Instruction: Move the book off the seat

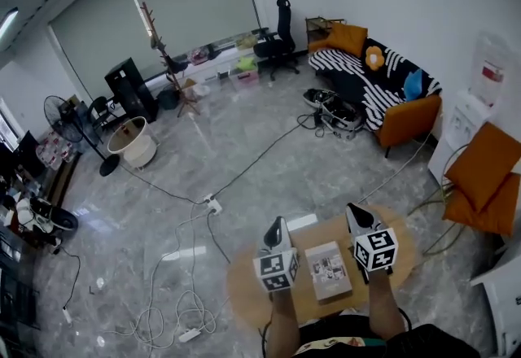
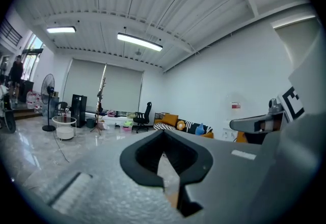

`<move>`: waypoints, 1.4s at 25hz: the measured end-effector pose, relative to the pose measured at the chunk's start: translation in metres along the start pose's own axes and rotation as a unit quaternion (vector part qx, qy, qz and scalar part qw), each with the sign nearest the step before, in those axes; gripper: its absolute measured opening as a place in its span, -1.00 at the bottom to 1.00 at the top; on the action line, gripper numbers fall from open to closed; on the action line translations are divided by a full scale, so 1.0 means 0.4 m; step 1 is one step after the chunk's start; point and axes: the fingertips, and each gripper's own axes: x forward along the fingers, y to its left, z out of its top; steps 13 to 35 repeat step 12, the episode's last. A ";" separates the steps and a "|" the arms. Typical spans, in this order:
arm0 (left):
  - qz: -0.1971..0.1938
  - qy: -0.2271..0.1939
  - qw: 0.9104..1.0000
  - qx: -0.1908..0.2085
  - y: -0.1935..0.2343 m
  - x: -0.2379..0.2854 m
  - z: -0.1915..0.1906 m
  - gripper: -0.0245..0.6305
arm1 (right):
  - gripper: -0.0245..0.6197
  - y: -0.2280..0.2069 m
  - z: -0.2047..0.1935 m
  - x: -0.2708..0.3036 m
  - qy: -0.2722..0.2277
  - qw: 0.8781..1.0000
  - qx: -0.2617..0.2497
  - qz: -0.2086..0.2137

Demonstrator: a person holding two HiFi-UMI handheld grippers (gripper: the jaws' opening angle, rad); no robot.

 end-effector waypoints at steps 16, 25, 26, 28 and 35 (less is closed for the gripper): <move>-0.004 -0.044 0.999 0.031 0.006 0.033 0.084 -0.89 | -0.91 0.020 0.104 0.046 -0.038 0.999 -0.032 0.019; -0.004 -0.044 0.999 0.031 0.006 0.033 0.084 -0.89 | -0.91 0.020 0.104 0.046 -0.038 0.999 -0.032 0.019; -0.004 -0.044 0.999 0.031 0.006 0.033 0.084 -0.89 | -0.91 0.020 0.104 0.046 -0.038 0.999 -0.032 0.019; -0.004 -0.044 0.999 0.031 0.006 0.033 0.084 -0.89 | -0.91 0.020 0.104 0.046 -0.038 0.999 -0.032 0.019; -0.004 -0.044 0.999 0.031 0.006 0.033 0.084 -0.89 | -0.91 0.020 0.104 0.046 -0.038 0.999 -0.032 0.019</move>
